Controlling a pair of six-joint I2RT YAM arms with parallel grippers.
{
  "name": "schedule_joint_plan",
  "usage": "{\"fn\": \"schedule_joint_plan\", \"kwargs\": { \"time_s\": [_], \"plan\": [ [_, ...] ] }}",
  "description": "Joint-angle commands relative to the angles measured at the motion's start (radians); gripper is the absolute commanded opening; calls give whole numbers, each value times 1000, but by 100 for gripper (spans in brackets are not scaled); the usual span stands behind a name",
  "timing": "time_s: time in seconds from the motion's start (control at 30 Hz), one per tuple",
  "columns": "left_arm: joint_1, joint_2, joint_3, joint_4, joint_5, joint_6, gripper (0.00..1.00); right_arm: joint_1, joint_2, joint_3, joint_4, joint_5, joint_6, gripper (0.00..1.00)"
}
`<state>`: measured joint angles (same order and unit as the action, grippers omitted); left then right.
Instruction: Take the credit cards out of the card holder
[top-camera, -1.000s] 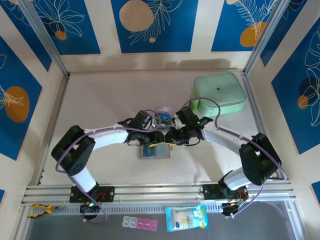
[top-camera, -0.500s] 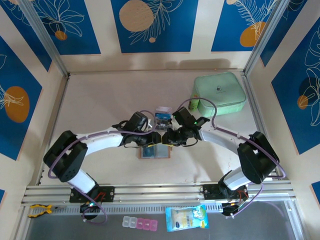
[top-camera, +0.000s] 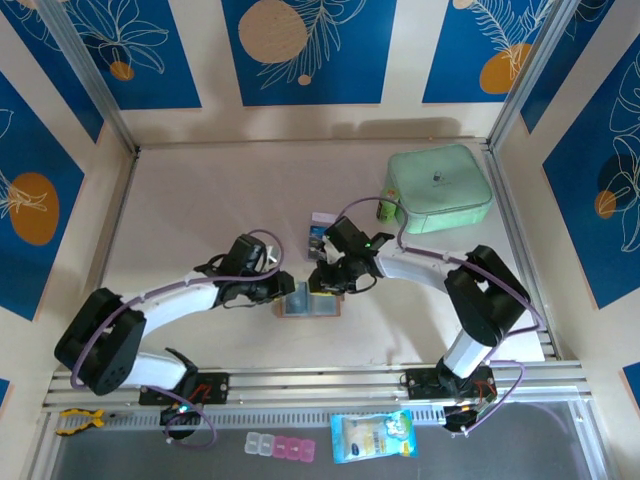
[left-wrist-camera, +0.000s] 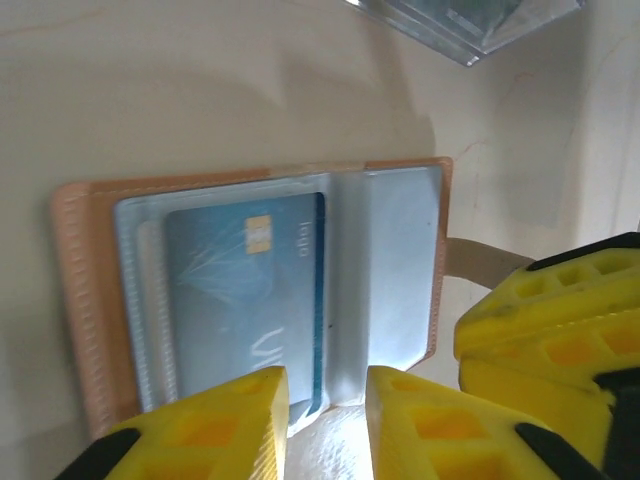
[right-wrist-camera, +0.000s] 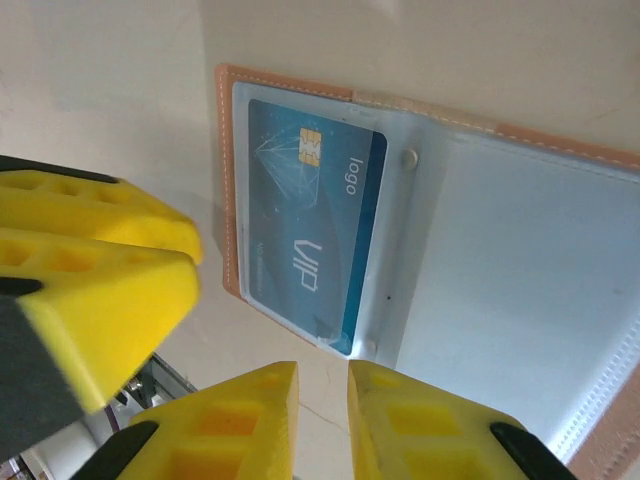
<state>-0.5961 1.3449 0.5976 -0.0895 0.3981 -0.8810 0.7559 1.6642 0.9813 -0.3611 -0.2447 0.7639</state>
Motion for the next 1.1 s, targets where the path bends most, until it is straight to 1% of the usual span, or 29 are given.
{"fn": "schedule_joint_plan", "kwargs": {
  "time_s": [0.0,0.17,0.3,0.43,0.63,0.77,1.07],
  "plan": [
    [28,-32,-32,-32,-9,28,21,14,37,34,33,-39,27,21],
    [39,-23,-50,-16,8,38,14,22,77,40,59,-57,39,21],
    [39,14,-48,0,27,47,9,23,100,42,73,-66,48,21],
    [39,49,-47,17,40,52,6,24,117,46,82,-74,53,21],
    [39,61,-48,-15,14,75,5,26,138,56,83,-82,57,22],
    [40,67,-51,-19,8,81,5,26,152,63,83,-79,53,24],
    [40,82,-58,-27,2,85,4,29,182,66,79,-70,48,25]
  ]
}}
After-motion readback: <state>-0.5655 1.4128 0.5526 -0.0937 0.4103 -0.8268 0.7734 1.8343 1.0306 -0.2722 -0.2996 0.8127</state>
